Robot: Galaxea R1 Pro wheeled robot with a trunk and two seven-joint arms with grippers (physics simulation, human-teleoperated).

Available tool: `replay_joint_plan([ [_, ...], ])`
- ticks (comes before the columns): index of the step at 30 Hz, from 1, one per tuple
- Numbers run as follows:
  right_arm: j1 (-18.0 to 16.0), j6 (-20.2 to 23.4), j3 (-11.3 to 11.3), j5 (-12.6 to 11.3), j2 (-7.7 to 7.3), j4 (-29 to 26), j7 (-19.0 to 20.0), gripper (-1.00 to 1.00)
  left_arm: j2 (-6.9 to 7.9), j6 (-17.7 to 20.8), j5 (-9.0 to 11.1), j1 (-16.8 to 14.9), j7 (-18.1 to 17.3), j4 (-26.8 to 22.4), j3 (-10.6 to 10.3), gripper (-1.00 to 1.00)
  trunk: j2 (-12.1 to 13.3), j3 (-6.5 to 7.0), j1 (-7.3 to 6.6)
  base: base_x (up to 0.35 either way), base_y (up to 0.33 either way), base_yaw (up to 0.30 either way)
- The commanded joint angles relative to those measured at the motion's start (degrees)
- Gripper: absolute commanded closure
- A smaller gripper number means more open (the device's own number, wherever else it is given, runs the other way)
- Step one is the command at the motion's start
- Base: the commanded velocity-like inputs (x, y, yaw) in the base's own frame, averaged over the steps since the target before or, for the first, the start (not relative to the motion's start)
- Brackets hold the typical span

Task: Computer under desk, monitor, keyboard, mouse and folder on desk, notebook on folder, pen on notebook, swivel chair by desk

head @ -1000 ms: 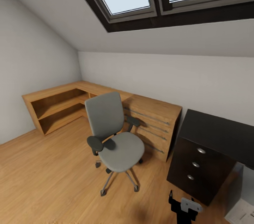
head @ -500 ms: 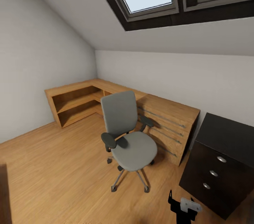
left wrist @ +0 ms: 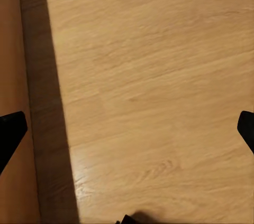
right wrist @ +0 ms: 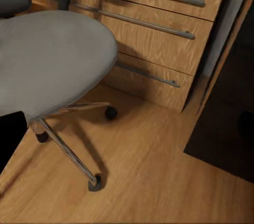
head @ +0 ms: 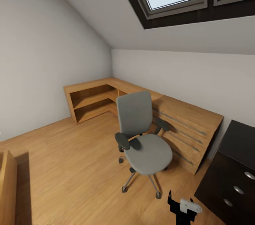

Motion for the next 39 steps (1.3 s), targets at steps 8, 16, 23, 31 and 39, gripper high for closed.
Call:
replay_joint_plan([
  [8, 0.0, -0.3, 0.6, -0.1, 0.67, 0.1, -0.1, -1.00, 0.05, -0.2, 0.1, -0.1, 0.4, 0.0, -0.5, -1.00, 0.0, -0.36, 0.03, 0.134, 0.000, 0.268],
  [16, 0.6, -0.2, 0.8, 1.8, 1.33, 0.0, 0.0, -1.00, 0.06, -0.2, -0.1, -0.1, 0.4, 0.0, -0.5, -1.00, 0.0, -0.63, 0.03, 0.005, 0.000, 0.268],
  [23, 0.9, -0.2, 0.7, 5.6, 2.00, 0.1, 0.0, -1.00, 0.06, -0.2, -0.2, -0.1, 0.4, 0.0, -0.6, -1.00, 0.0, -0.81, 0.03, 0.038, 0.000, 0.269],
  [31, 1.3, 0.0, 0.7, 6.0, 2.21, 0.1, 0.0, -1.00, -0.02, -0.2, -0.2, -0.1, 0.3, 0.0, -0.8, -1.00, 0.0, -0.99, 0.03, 0.230, 0.000, 0.270],
  [39, 1.4, 0.2, 0.7, 6.1, 2.23, 0.1, 0.2, -1.00, -0.56, -2.9, -0.1, 0.0, 0.4, -0.1, -0.9, -1.00, 0.0, -1.01, 0.03, 0.035, 0.000, 0.277],
])
